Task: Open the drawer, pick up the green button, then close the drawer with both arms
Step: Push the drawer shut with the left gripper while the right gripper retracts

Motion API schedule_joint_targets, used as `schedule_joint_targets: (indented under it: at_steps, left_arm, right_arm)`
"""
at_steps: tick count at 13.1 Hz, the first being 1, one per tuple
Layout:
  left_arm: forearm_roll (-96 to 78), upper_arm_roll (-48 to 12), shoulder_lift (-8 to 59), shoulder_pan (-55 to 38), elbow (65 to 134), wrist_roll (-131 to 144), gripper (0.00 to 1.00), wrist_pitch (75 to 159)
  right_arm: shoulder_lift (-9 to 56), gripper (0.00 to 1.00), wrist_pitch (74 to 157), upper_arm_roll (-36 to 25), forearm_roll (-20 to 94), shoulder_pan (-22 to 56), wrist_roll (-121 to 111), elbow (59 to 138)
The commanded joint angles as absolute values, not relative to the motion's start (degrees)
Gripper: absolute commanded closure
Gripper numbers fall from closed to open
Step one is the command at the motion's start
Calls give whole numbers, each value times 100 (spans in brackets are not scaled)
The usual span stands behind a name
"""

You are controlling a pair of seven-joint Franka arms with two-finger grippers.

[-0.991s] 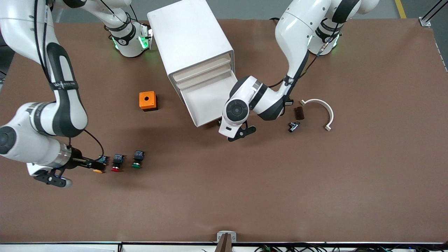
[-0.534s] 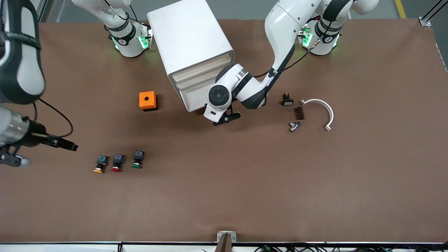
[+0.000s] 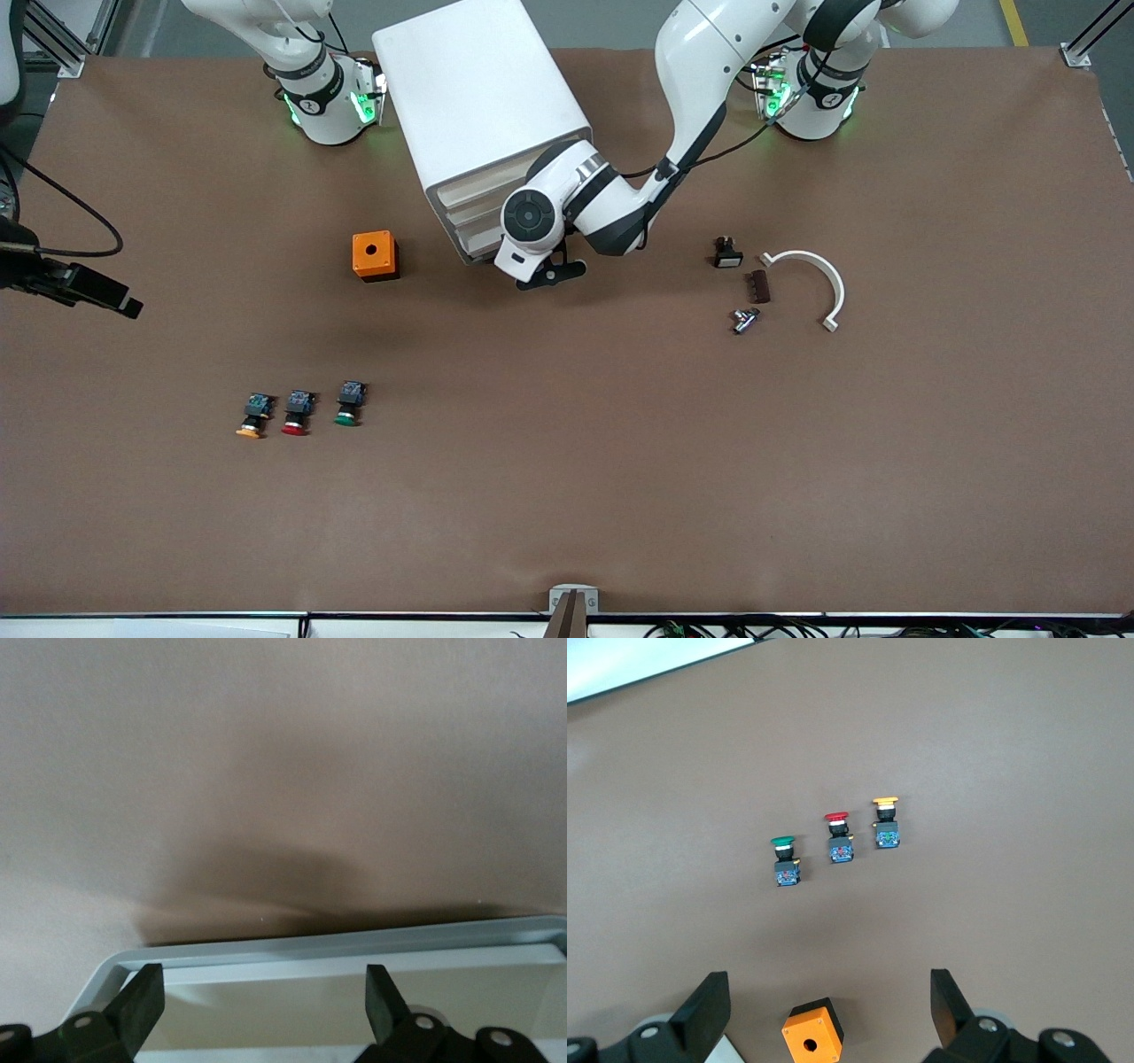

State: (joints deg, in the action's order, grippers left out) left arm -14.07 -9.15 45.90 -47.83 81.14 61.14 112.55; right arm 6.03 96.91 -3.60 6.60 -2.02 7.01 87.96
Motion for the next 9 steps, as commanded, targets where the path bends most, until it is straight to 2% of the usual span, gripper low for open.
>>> schedule_joint_targets:
  at_steps: [1,5,9]
  left_arm:
    - [-1624,-940,4596,-4939,8165,6196,0,11486]
    - [-1574,-879,4588,-4905,8157,6144,0,11522]
    - [-1564,-239,4483,-4869,7929,6056,0,11689]
  right_arm:
    - [283,0,9450,-246,266,-290,667,8842]
    - [53,0,9185,-264,237,-290,694,8912]
    - [9,0,8914,-246,229,-272,677,8921]
